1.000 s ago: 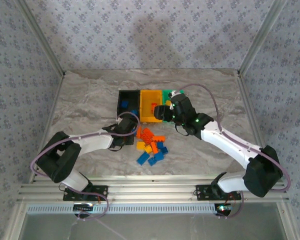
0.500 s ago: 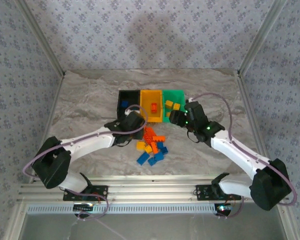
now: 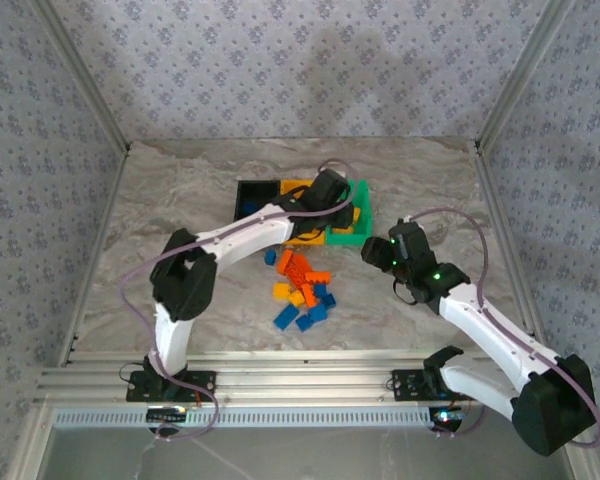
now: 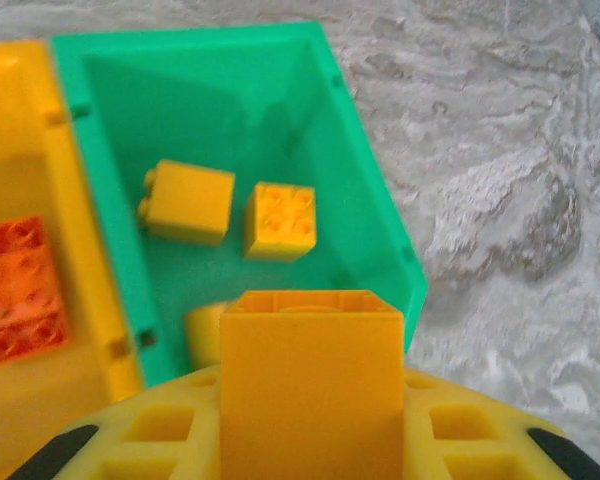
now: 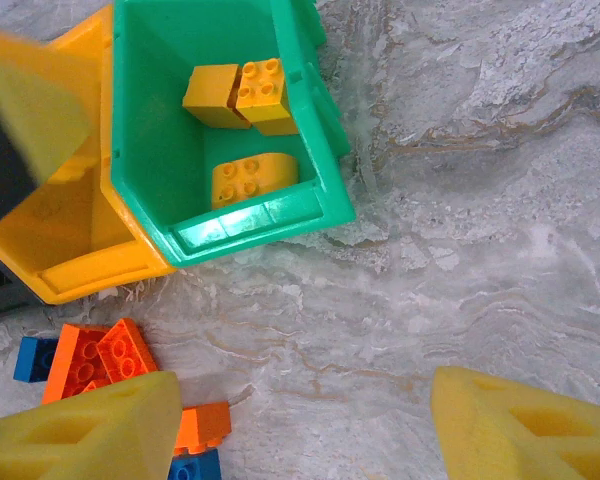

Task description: Sort the legos into containers by color

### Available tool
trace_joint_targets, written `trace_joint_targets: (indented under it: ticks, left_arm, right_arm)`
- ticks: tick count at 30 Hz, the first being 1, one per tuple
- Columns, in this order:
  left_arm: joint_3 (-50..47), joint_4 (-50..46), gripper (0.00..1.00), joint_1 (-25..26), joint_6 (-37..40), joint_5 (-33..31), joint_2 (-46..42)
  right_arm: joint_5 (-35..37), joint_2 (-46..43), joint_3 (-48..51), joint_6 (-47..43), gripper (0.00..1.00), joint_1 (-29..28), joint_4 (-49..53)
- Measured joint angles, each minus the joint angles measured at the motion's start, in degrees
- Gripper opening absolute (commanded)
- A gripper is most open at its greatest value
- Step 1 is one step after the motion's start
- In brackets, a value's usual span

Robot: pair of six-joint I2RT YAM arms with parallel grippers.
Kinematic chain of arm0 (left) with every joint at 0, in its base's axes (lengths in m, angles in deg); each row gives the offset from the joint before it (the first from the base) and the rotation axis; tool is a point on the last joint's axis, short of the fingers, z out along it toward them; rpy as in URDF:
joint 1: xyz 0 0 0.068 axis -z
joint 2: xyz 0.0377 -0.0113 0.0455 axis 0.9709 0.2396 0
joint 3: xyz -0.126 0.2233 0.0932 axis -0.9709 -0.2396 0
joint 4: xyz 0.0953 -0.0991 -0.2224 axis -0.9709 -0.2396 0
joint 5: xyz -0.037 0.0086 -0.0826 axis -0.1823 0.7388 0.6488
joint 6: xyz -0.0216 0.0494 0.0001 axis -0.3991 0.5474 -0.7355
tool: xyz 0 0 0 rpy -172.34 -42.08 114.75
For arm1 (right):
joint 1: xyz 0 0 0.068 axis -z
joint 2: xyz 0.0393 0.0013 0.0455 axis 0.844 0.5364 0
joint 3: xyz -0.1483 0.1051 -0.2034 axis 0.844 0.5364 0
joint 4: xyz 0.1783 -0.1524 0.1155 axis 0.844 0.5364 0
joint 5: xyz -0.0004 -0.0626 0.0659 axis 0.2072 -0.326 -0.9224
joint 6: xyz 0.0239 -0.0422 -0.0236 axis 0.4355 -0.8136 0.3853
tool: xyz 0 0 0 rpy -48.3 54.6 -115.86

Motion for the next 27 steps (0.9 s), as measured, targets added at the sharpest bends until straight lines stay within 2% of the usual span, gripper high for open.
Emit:
trace_joint_targets:
  ticks: [4, 9, 11, 14, 17, 19, 23, 27]
  left_arm:
    - [8.33, -2.84, 0.31, -0.02, 0.35, 0.24, 6.69]
    - [16.81, -6.49, 0.51, -0.02, 0.44, 0.35, 12.79]
    - [18.86, -7.52, 0.57, -0.02, 0.26, 0.48, 13.84]
    - [20.55, -8.59, 0.60, -0.02, 0.09, 0.63, 14.08]
    - [21.20, -8.74, 0.70, -0.02, -0.09, 0.81, 13.66]
    - [19.12, -7.85, 0.83, 0.00, -0.42, 1.40, 11.93]
    - [6.08, -4.46, 1.00, 0.02, -1.18, 2.54, 1.57]
    - [-10.03, 0.24, 1.00, 0.68, -1.64, 2.82, -13.99]
  right_arm:
    - [-0.02, -0.63, 0.15, 0.00, 0.70, 0.13, 0.07]
    - [-0.68, -1.75, 0.46, -0.02, 0.71, 0.24, 0.26]
    - [-1.05, -1.97, 0.46, -0.02, 0.71, 0.24, 0.39]
    - [-1.53, -2.19, 0.63, -0.04, 0.71, 0.22, 0.42]
    - [-2.56, -2.21, 0.68, -0.24, 0.72, 0.22, 0.39]
    - [-3.63, -2.19, 0.70, -0.42, 0.72, 0.22, 0.39]
    - [-5.66, -1.29, 0.70, -1.18, 0.74, -0.26, 0.31]
    - [-7.08, 2.14, 0.68, -2.69, 0.76, -3.78, -0.09]
